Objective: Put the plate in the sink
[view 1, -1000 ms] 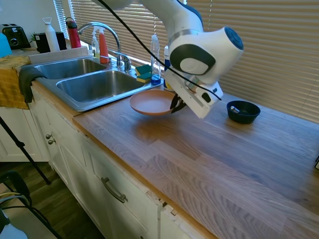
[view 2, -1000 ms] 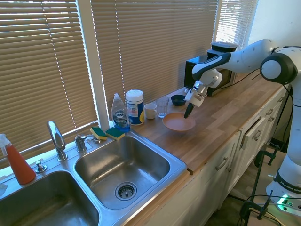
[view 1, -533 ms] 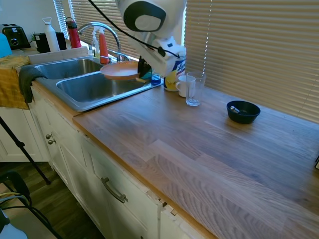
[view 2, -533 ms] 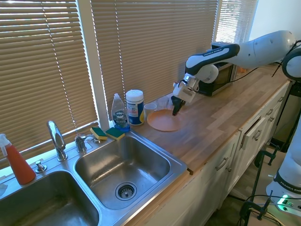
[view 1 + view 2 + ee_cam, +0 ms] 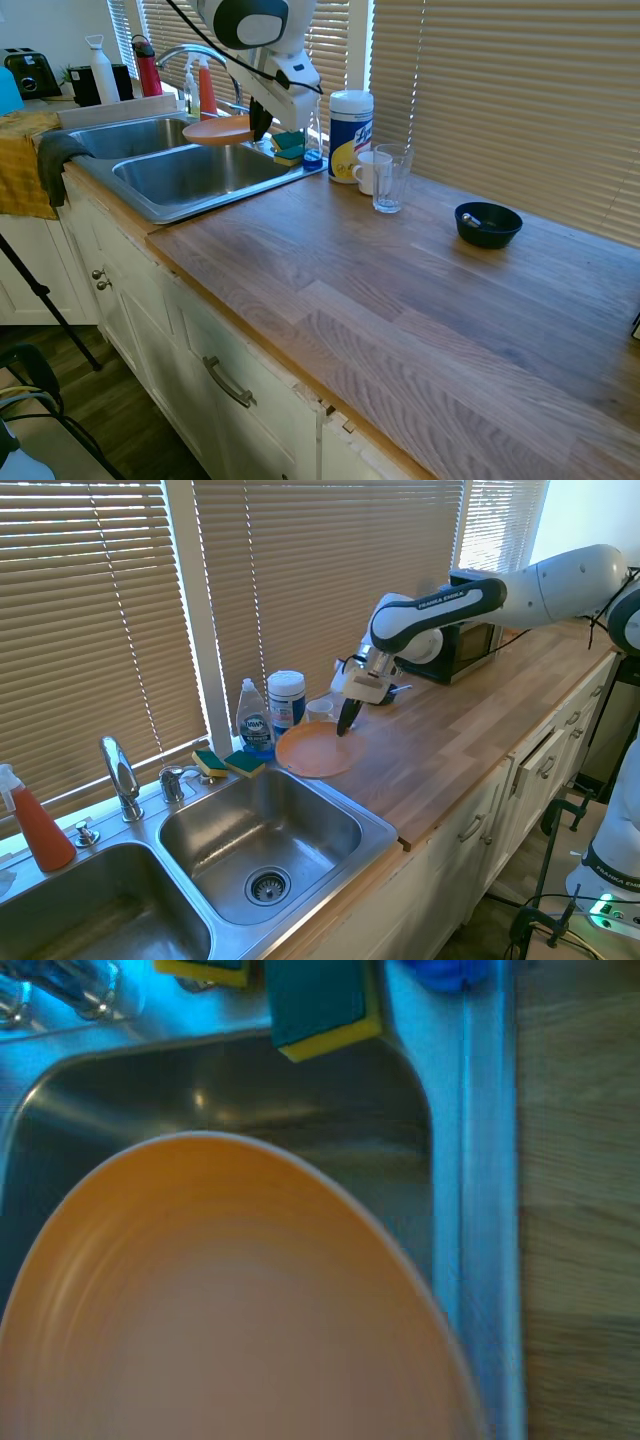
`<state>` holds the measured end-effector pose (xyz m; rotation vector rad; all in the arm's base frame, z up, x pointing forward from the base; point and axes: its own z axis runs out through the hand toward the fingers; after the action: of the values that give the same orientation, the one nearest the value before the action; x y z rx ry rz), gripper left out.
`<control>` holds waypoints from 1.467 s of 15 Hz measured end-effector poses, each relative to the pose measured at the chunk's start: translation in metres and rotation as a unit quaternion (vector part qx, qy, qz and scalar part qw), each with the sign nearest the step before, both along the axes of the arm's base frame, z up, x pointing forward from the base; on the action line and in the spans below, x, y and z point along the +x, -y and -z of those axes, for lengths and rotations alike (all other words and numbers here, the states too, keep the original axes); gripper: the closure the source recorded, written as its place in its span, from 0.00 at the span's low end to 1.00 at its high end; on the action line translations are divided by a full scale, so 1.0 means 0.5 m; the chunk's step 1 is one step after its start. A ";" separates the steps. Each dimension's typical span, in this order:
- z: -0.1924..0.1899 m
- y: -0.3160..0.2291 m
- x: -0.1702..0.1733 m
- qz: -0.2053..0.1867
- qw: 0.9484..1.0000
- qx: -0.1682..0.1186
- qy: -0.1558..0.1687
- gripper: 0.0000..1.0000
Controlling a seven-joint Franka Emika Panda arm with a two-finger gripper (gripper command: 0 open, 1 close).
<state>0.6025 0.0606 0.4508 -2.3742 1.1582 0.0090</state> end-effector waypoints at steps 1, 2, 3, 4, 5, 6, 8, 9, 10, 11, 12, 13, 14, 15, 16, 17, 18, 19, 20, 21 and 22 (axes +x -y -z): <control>-0.002 -0.052 0.013 -0.009 1.000 -0.006 0.002 1.00; 0.001 -0.105 0.028 -0.019 1.000 -0.016 0.003 1.00; 0.008 -0.154 0.044 -0.028 0.999 -0.028 0.000 1.00; 0.021 -0.199 0.061 -0.035 0.999 -0.042 -0.003 1.00; 0.040 -0.239 0.078 -0.040 0.998 -0.056 -0.007 1.00; 0.063 -0.278 0.097 -0.043 0.997 -0.070 -0.013 1.00; 0.123 -0.340 0.122 -0.054 0.993 -0.097 -0.033 1.00; 0.157 -0.364 0.132 -0.058 0.991 -0.110 -0.044 1.00; 0.189 -0.383 0.141 -0.062 0.989 -0.120 -0.054 1.00; 0.220 -0.395 0.150 -0.066 0.987 -0.132 -0.065 1.00; 0.249 -0.406 0.158 -0.067 0.984 -0.146 -0.079 1.00; 0.275 -0.416 0.166 -0.067 0.980 -0.160 -0.093 1.00; 0.297 -0.427 0.174 -0.066 0.977 -0.173 -0.106 1.00; 0.317 -0.437 0.183 -0.064 0.974 -0.183 -0.118 1.00; 0.335 -0.443 0.192 -0.062 0.971 -0.192 -0.127 1.00; 0.350 -0.448 0.200 -0.058 0.969 -0.200 -0.134 0.00; 0.360 -0.451 0.207 -0.055 0.967 -0.204 -0.139 0.00; 0.366 -0.455 0.213 -0.056 0.967 -0.205 -0.142 0.00; 0.368 -0.460 0.217 -0.057 0.966 -0.206 -0.144 0.00; 0.367 -0.464 0.220 -0.059 0.966 -0.206 -0.146 0.00; 0.368 -0.470 0.221 -0.061 0.966 -0.206 -0.146 0.00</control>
<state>0.7131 0.2956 0.2669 -2.8879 1.2400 0.1824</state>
